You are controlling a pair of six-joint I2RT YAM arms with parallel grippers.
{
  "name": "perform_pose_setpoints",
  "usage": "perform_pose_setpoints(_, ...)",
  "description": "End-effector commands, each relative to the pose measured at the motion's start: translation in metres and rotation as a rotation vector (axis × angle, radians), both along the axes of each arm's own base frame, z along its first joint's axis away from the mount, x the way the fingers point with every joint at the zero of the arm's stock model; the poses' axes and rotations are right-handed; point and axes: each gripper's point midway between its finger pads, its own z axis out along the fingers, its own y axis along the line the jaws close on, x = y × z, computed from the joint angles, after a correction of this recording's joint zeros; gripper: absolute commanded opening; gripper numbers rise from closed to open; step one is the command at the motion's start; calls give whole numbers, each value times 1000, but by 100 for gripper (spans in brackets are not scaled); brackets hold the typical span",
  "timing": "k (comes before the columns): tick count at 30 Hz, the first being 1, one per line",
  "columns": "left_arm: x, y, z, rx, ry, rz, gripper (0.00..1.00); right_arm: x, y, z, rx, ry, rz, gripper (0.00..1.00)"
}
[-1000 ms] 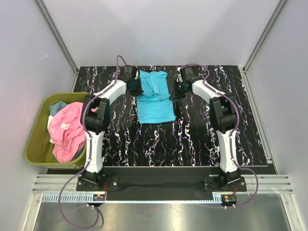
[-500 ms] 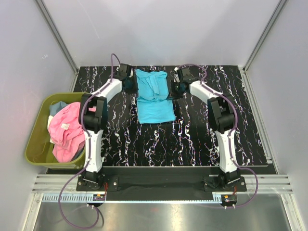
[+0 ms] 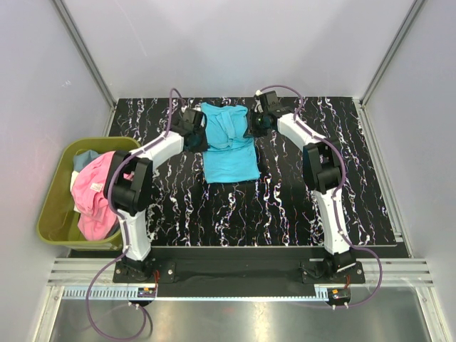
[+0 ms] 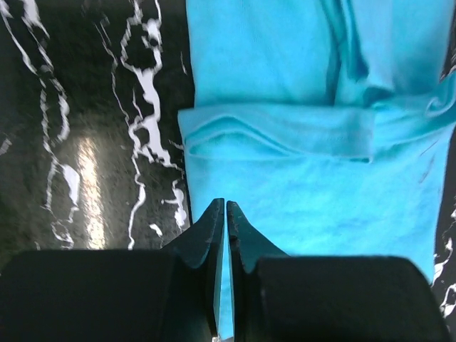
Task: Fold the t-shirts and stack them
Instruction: Fold the tshirt
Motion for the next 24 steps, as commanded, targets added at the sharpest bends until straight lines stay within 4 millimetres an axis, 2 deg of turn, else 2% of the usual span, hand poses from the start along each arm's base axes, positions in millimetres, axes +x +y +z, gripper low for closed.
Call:
perform_pose_setpoints(1,0,0,-5,-11,-10,31,9,7,3,11,-8,-25,-8,1)
perform_pose_setpoints(7,-2,-5,-29,16,47,18,9,8,4,17,-5,-28,-1,1)
perform_pose_setpoints(13,9,-6,-39,37,43,16,9,4,4,43,11,-62,7,1)
perform_pose_setpoints(16,21,-9,-33,39,10,6,9,-2,6,52,28,-75,18,1)
perform_pose_setpoints(20,39,-12,-22,46,-21,2,9,-19,6,48,28,-64,27,1)
perform_pose_setpoints(21,37,-10,-27,56,-2,2,9,-21,7,46,28,-63,28,1)
perform_pose_setpoints(24,43,-11,-19,55,-24,10,9,-27,11,41,29,-59,35,1)
